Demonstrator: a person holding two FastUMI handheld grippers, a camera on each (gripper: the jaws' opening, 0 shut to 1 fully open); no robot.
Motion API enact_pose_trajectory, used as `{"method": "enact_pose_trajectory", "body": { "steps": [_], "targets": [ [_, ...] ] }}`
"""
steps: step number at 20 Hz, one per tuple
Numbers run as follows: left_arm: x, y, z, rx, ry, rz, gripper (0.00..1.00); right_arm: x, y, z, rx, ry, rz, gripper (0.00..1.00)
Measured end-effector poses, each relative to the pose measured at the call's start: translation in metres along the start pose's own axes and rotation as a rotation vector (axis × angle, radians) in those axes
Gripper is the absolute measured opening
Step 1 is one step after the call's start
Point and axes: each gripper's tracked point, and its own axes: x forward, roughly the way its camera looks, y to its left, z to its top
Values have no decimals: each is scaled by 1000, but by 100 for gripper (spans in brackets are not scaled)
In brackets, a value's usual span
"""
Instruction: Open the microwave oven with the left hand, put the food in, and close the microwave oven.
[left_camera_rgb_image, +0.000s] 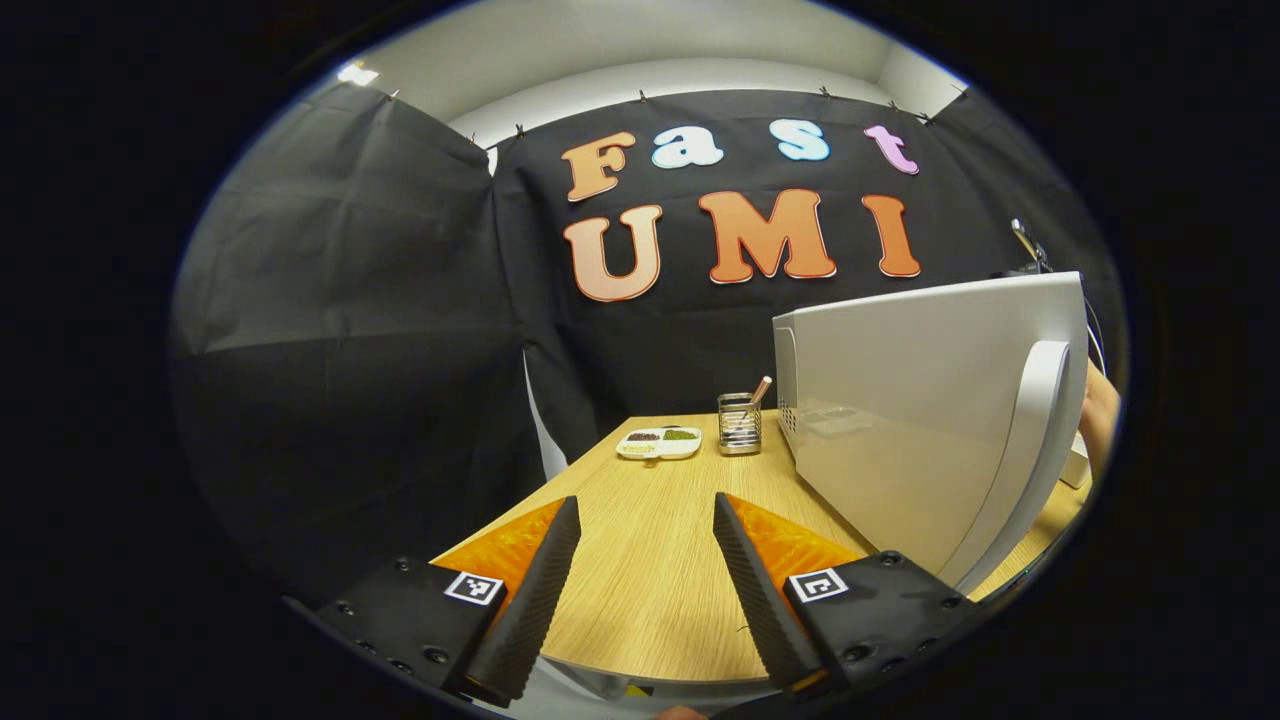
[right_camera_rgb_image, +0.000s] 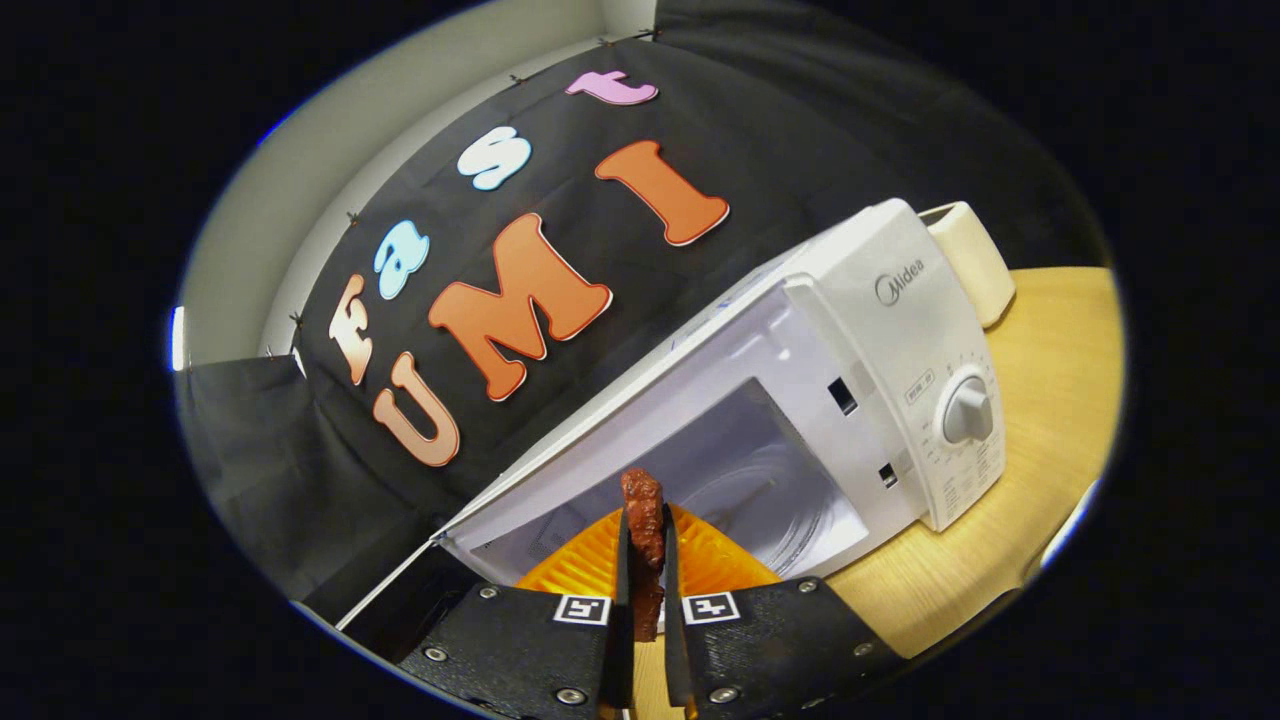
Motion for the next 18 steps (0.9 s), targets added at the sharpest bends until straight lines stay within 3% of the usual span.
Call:
{"method": "enact_pose_trajectory", "body": {
  "steps": [6,7,9,10,11,17,18],
  "targets": [
    [6,8,-4,-7,14,13,84,28,-1,-22,86,-3,-7,12],
    [7,9,-4,-8,14,14,88,34,-3,-23,103,-12,-14,12],
    [7,10,-5,-7,14,20,84,45,-9,-23,119,-41,-39,12],
    [6,10,-6,-6,14,21,88,51,-12,-22,123,-60,-53,12],
    [6,11,-5,-5,15,23,84,57,-16,-19,133,-81,-69,12],
    [7,12,-6,-8,22,30,84,84,-36,-21,127,-149,-153,12],
    [7,12,-5,-7,22,31,88,87,-40,-24,118,-148,-169,12]
  ]
}}
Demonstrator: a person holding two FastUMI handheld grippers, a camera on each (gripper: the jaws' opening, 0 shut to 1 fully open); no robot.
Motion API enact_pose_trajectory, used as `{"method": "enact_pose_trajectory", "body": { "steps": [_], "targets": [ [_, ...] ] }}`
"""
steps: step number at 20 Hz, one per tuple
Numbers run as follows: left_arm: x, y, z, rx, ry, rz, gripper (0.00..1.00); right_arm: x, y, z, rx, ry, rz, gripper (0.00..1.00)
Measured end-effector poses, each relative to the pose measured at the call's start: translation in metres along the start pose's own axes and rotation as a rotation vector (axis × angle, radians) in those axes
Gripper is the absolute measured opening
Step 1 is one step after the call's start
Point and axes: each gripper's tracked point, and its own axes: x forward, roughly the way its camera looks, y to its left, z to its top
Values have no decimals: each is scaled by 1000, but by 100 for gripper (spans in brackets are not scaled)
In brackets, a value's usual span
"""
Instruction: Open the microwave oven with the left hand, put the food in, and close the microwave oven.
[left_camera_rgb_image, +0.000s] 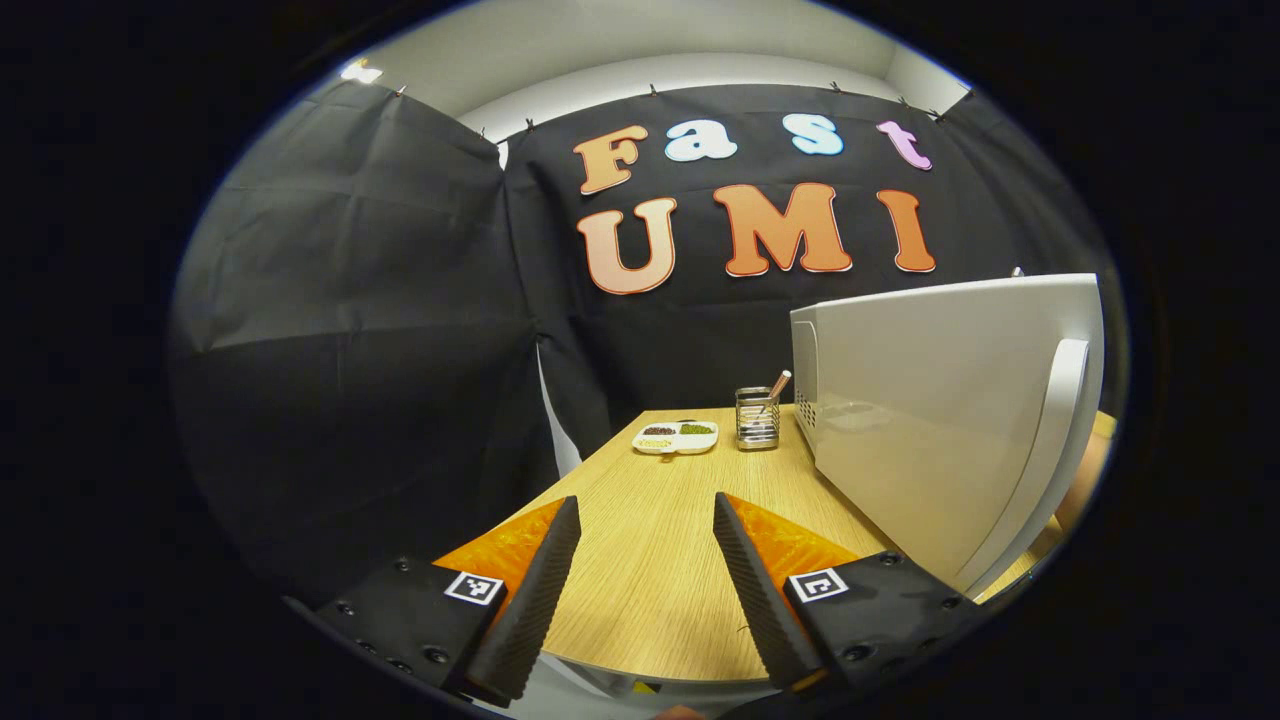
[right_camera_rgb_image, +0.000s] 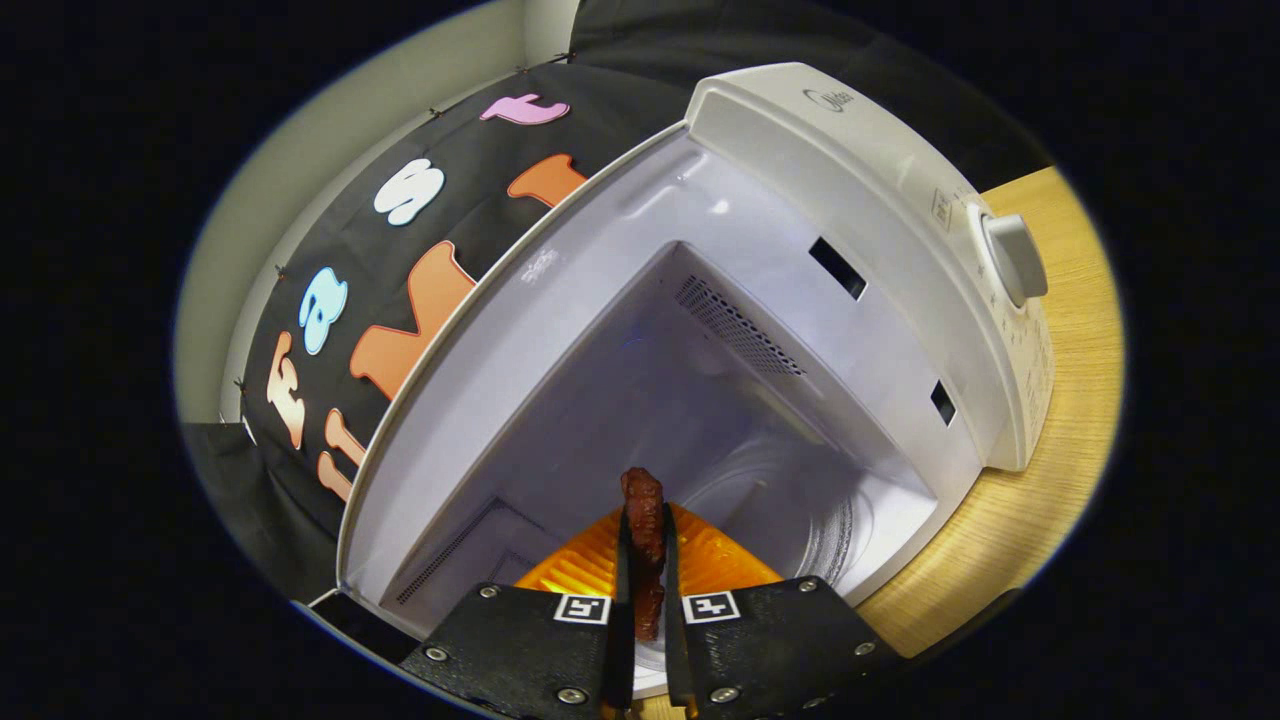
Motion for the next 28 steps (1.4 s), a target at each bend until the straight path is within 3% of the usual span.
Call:
{"method": "enact_pose_trajectory", "body": {
  "steps": [4,10,12,15,16,19,21,25,28],
  "targets": [
    [-2,0,2,6,-4,4,84,11,-3,-7,-7,-12,-35,12],
    [-5,6,4,1,-9,18,84,17,-13,-2,-207,-31,-127,20],
    [-6,5,4,-4,-8,15,84,16,-22,-2,-304,-9,-160,28],
    [-6,0,4,-7,-10,5,84,9,-34,-5,-448,40,-216,52],
    [-6,-2,6,-8,-13,1,88,6,-36,-2,-496,35,-226,55],
    [-5,-6,6,-11,-15,-8,84,1,-32,16,-684,-11,-260,74],
    [-6,-6,5,-17,-14,-9,88,-2,-25,27,-783,-46,-257,80],
    [-6,-9,3,-26,-9,-14,84,-12,-18,29,-756,-25,-218,84],
    [-6,-16,4,-26,-8,-33,88,-25,-19,20,-744,38,-183,84]
  ]
}}
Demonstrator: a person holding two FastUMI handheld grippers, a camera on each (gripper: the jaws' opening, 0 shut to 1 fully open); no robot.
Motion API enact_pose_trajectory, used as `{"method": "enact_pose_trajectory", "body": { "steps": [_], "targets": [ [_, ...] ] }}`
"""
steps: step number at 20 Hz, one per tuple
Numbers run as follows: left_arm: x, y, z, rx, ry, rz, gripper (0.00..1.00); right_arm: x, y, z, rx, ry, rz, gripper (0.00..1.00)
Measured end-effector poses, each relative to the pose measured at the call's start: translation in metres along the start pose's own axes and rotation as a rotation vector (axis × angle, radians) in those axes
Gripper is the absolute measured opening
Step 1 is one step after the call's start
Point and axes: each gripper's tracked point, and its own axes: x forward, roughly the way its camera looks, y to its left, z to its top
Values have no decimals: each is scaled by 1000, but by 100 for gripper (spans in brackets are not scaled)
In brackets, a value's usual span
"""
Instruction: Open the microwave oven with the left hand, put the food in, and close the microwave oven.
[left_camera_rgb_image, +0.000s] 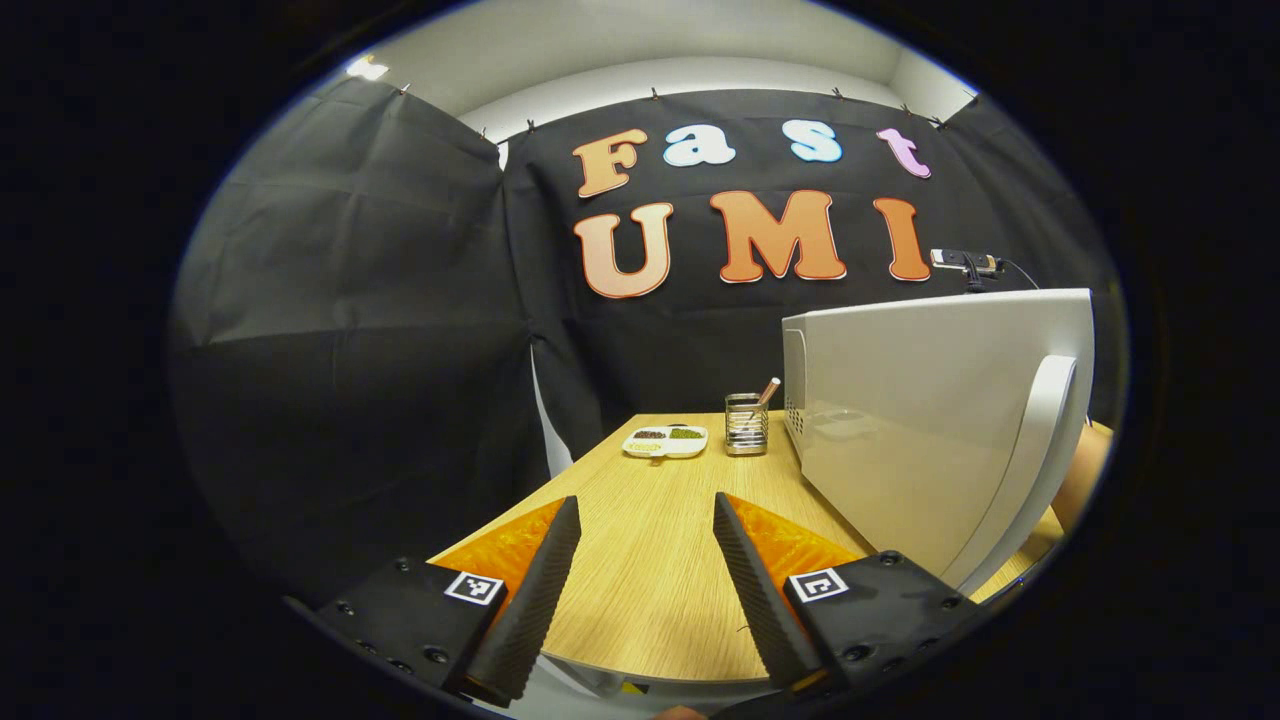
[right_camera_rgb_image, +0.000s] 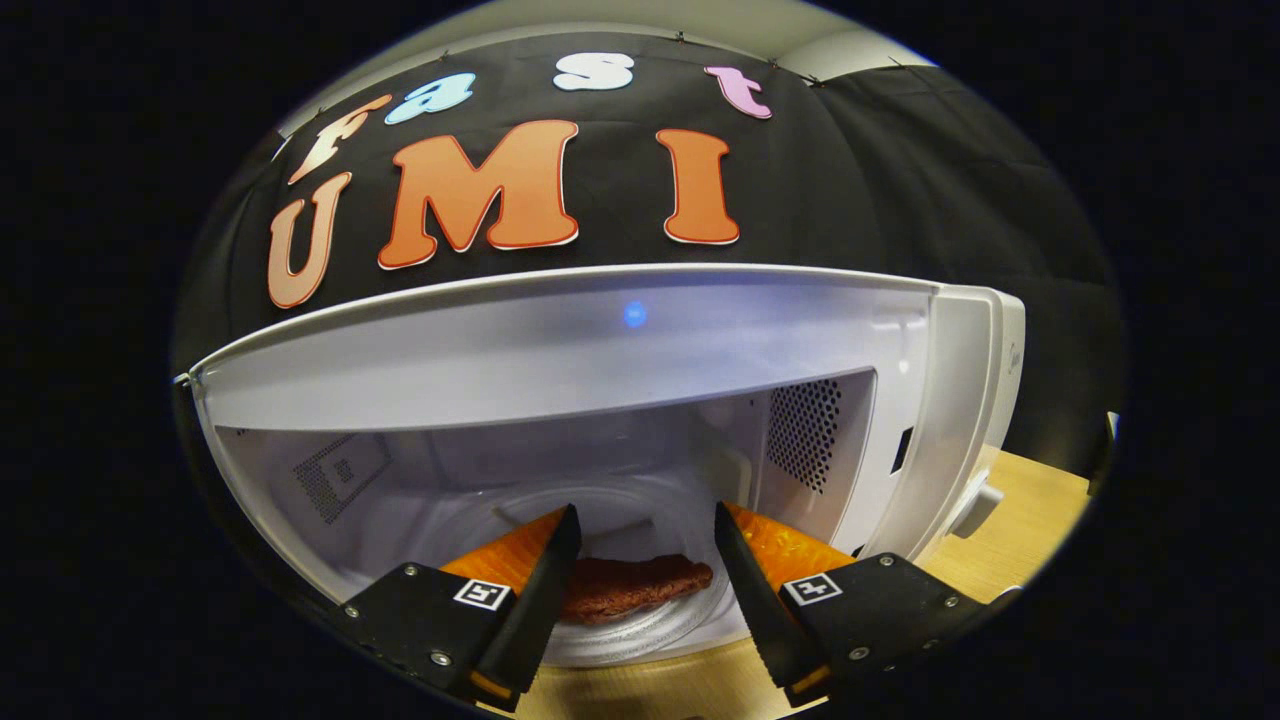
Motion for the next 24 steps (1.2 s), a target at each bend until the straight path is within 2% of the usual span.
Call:
{"method": "enact_pose_trajectory", "body": {
  "steps": [2,3,4,6,7,9,14,15,16,18,20,24],
  "targets": [
    [-1,-8,-1,-2,3,-19,84,-12,-3,-5,-29,16,18,84],
    [0,-13,1,-2,2,-32,92,-20,-3,-7,-40,21,36,84],
    [-2,-19,2,-1,0,-47,84,-27,-3,-8,-47,23,58,84],
    [-5,-31,3,-2,0,-81,84,-43,-4,-5,-58,24,99,84],
    [-5,-35,2,-3,3,-96,88,-51,-5,-2,-68,22,117,86],
    [-6,-46,3,-16,8,-122,84,-68,-9,4,-89,12,145,87],
    [-8,-73,4,-48,16,-191,84,-111,-25,9,-40,35,218,88],
    [-8,-79,6,-45,13,-204,92,-118,-31,11,-39,39,223,90],
    [-9,-84,6,-41,11,-218,84,-126,-37,14,-46,38,232,90],
    [-9,-94,7,-34,6,-243,88,-141,-51,23,-59,20,244,91],
    [-10,-104,9,-31,5,-267,84,-154,-65,32,-76,-7,253,91],
    [-12,-123,12,-23,9,-310,85,-179,-95,51,-81,-44,259,91]
  ]
}}
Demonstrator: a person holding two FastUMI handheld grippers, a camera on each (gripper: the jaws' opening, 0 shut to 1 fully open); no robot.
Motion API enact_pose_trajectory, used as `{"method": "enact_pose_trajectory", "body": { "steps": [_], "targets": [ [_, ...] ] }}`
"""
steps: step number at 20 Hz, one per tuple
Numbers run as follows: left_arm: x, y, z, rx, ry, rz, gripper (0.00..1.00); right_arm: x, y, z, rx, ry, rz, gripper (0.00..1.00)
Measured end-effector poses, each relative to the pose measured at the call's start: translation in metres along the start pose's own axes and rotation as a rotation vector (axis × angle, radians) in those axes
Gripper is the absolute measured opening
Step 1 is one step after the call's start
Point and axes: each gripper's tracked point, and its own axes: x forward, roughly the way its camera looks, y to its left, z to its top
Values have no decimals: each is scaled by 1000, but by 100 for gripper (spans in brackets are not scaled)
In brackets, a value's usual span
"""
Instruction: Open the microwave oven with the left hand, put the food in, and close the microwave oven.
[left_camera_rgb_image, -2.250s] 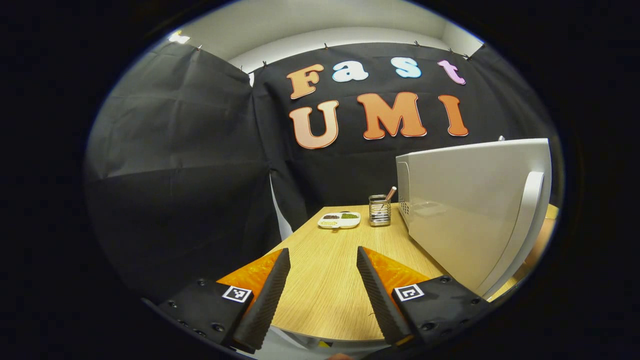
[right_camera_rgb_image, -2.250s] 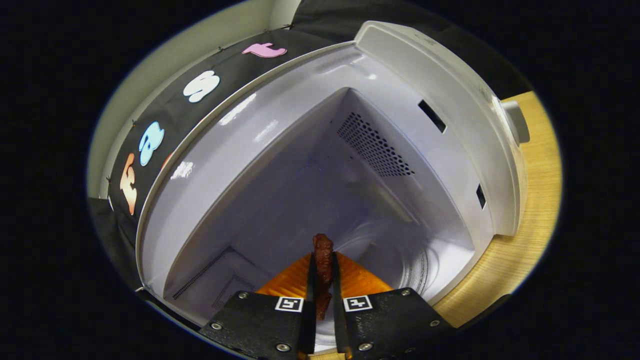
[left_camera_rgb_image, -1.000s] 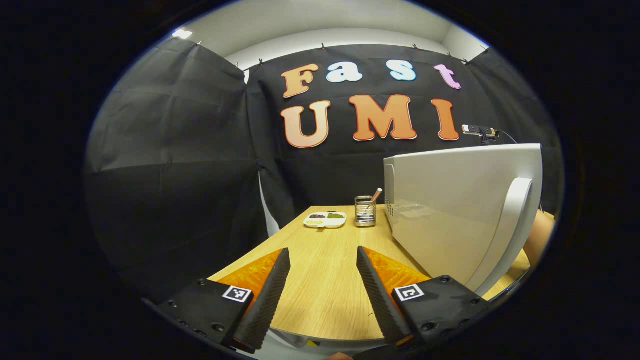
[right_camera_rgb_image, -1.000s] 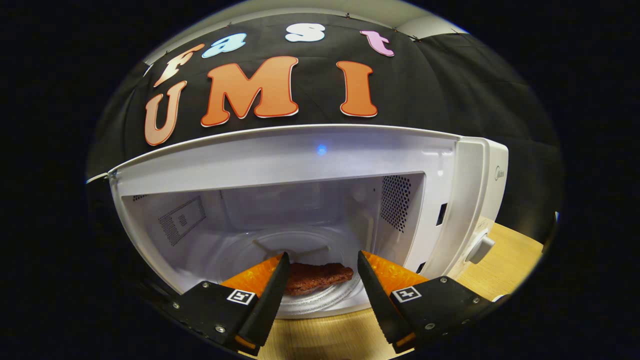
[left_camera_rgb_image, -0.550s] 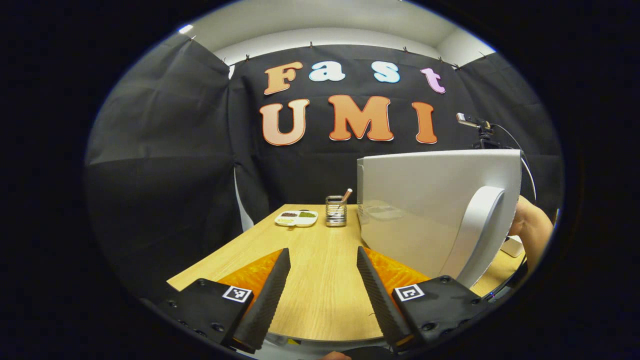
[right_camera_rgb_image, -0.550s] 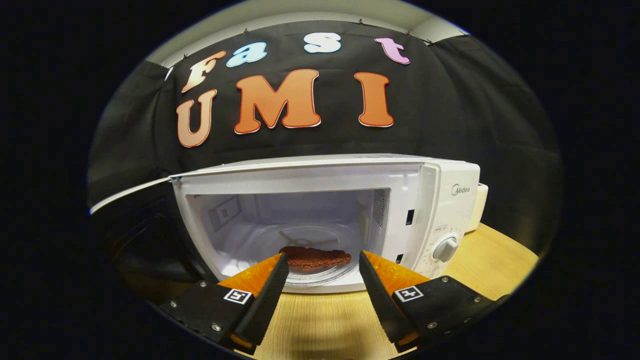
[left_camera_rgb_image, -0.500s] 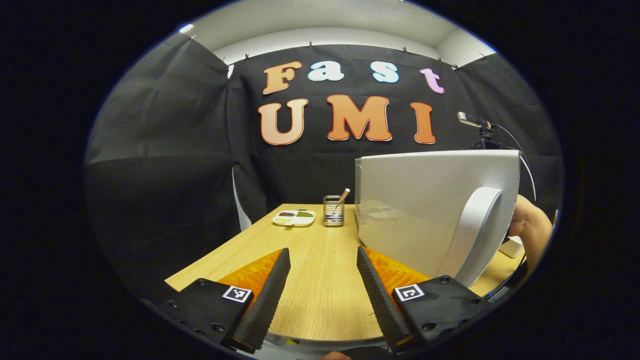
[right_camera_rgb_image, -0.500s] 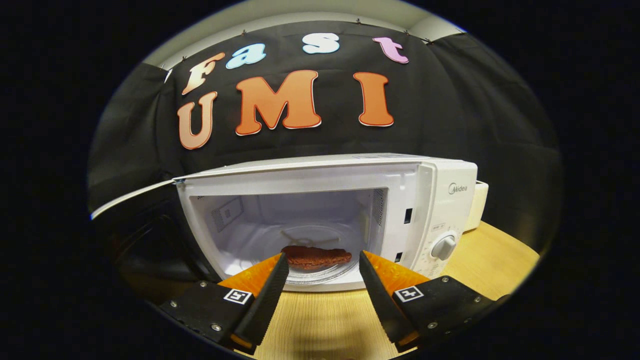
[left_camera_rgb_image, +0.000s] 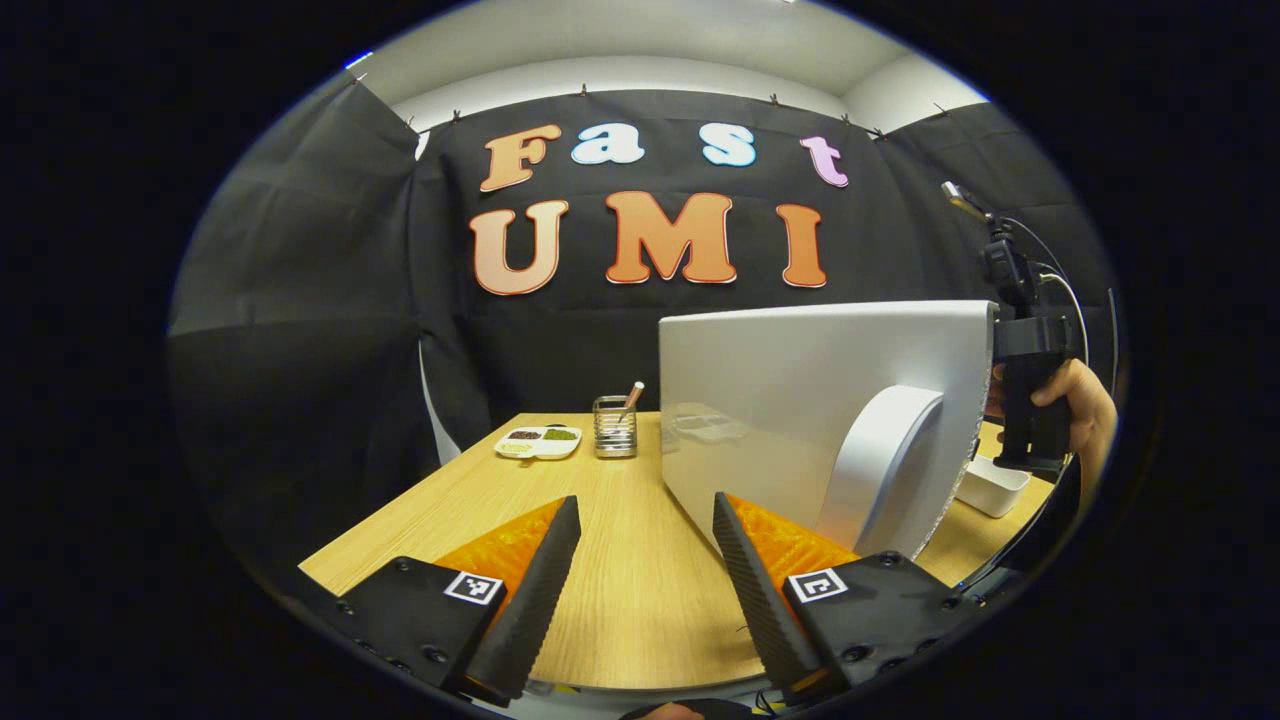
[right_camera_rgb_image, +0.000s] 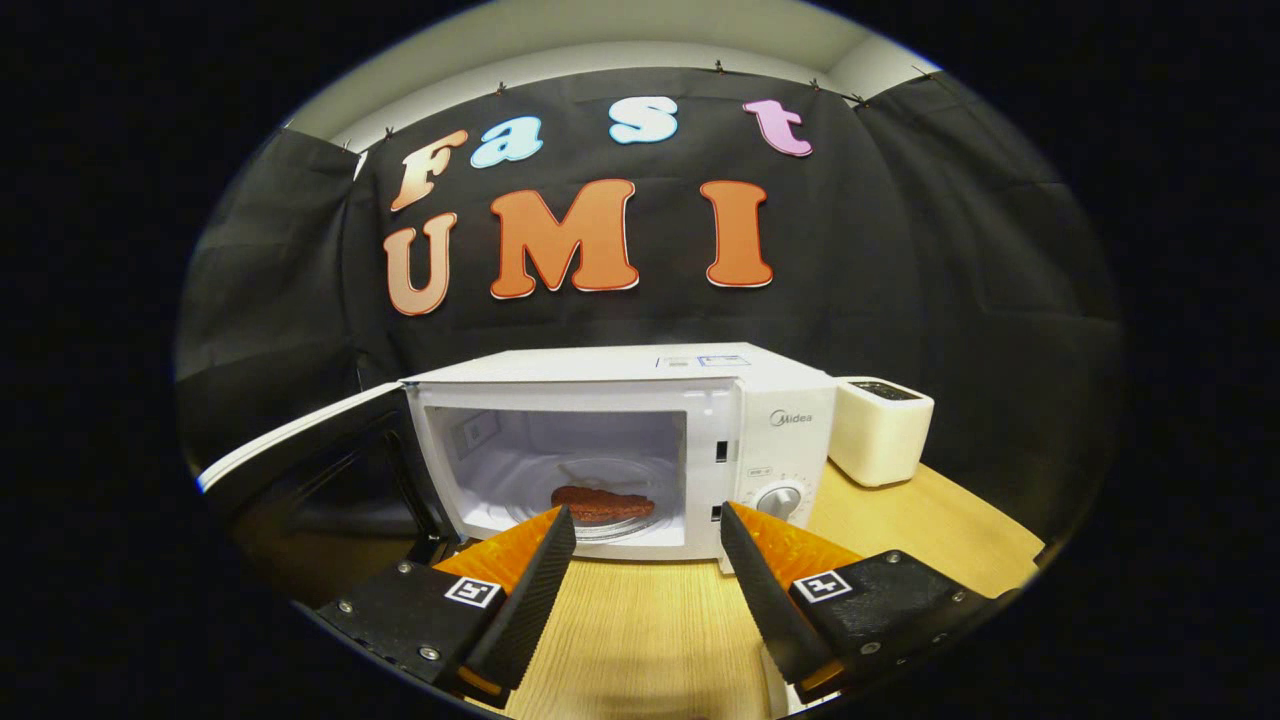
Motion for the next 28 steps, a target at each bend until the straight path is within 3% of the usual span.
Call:
{"method": "enact_pose_trajectory", "body": {
  "steps": [3,6,7,10,12,22,23,24,25,26,27,28],
  "targets": [
    [3,-24,3,15,-7,-54,88,-21,-16,7,-7,-8,8,91],
    [7,-49,8,27,-17,-103,84,-40,-27,12,-8,-15,29,92],
    [10,-58,10,25,-20,-122,88,-46,-31,14,-13,-16,34,92],
    [20,-87,16,-1,-27,-177,84,-62,-46,20,-22,-30,37,91],
    [29,-101,22,3,-34,-190,88,-69,-57,24,-15,-38,33,91],
    [81,-191,14,24,8,-287,85,-90,-122,30,4,-63,-29,91],
    [86,-200,13,18,12,-299,72,-90,-129,29,5,-60,-37,92],
    [92,-209,13,16,16,-313,68,-91,-134,29,6,-61,-41,92],
    [97,-218,13,18,18,-324,58,-91,-141,28,7,-60,-49,91],
    [103,-224,14,22,15,-322,60,-92,-146,28,9,-62,-54,91],
    [107,-229,14,24,21,-322,44,-93,-151,28,12,-62,-61,91],
    [113,-236,16,23,18,-325,36,-95,-156,28,15,-64,-65,91]
  ]
}}
